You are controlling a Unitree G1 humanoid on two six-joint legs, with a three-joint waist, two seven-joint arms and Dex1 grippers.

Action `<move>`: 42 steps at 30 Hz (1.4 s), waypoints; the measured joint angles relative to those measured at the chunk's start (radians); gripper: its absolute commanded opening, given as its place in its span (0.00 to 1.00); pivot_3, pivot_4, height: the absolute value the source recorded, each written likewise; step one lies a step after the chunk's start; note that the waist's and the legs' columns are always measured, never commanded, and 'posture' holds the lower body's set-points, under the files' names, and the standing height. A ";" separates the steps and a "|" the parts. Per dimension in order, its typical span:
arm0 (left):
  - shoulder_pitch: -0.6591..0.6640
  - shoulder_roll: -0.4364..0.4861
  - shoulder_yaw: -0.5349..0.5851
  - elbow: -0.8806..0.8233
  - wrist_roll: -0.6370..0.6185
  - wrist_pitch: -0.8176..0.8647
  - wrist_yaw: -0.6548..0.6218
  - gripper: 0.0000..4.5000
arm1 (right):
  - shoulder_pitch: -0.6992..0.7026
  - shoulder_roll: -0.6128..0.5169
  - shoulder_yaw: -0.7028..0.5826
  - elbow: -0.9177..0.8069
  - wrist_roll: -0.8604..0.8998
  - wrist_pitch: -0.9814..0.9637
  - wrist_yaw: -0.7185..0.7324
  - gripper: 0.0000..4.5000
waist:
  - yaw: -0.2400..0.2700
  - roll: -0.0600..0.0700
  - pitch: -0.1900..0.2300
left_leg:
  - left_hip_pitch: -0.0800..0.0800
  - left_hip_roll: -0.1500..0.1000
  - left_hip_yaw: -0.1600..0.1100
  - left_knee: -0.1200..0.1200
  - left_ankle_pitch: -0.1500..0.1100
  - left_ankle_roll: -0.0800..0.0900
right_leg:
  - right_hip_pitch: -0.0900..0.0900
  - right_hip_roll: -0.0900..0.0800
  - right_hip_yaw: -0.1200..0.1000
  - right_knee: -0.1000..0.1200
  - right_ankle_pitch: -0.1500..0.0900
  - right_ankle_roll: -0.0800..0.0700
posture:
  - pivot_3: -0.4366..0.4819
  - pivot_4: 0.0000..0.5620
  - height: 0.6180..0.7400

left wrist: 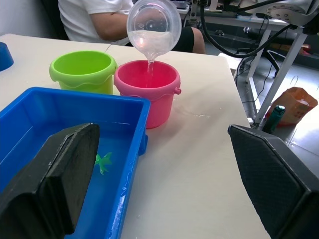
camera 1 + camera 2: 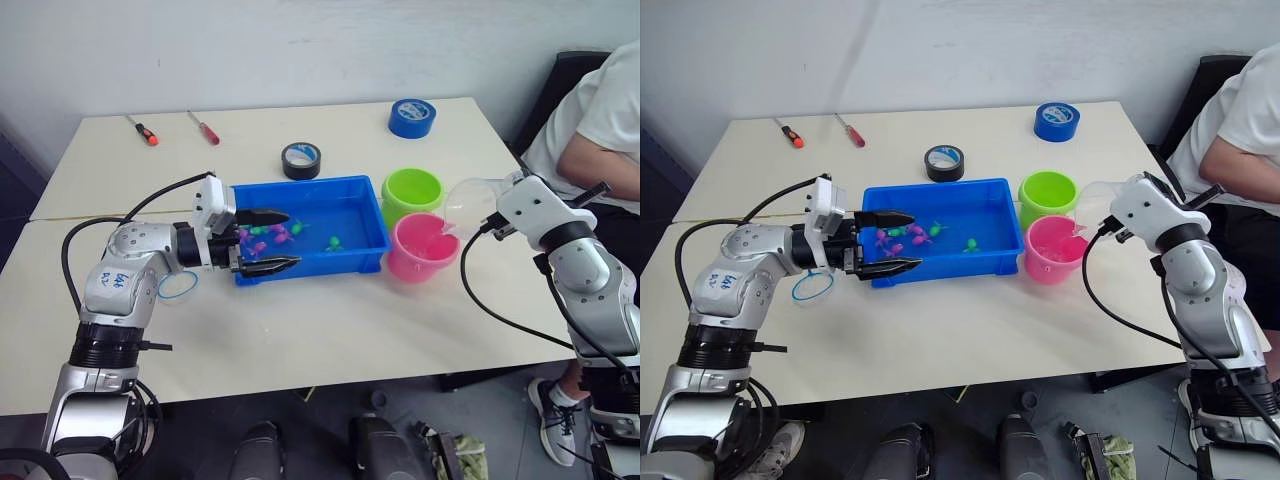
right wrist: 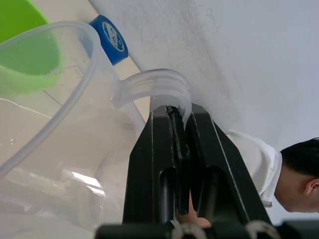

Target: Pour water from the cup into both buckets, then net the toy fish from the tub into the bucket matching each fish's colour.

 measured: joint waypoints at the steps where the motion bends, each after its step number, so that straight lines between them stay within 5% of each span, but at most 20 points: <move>1: 0.000 0.000 0.000 0.000 0.000 0.000 0.000 1.00 | 0.000 0.001 0.000 0.000 0.001 0.001 0.000 0.01 | 0.000 0.000 0.000 | 0.000 0.000 0.000 0.000 0.000 0.000 | 0.000 0.000 0.000 0.000 0.000 0.000 | 0.48 0.27 0.92; 22: -0.097 0.018 0.078 0.148 -0.038 0.033 0.023 1.00 | -0.234 0.193 -0.111 0.135 0.213 0.228 -0.051 0.01 | -0.008 0.000 0.000 | 0.000 0.001 0.003 0.000 0.000 0.000 | -0.001 0.000 0.002 0.001 0.000 0.000 | 0.48 0.27 0.92; 42: -0.132 0.045 0.079 0.230 0.007 -0.024 0.023 1.00 | -0.502 0.283 0.075 0.602 0.092 0.083 -0.255 0.01 | -0.034 0.000 0.000 | 0.000 0.003 0.011 0.000 -0.001 0.000 | -0.006 0.001 0.008 0.002 0.001 0.002 | 0.48 0.27 0.92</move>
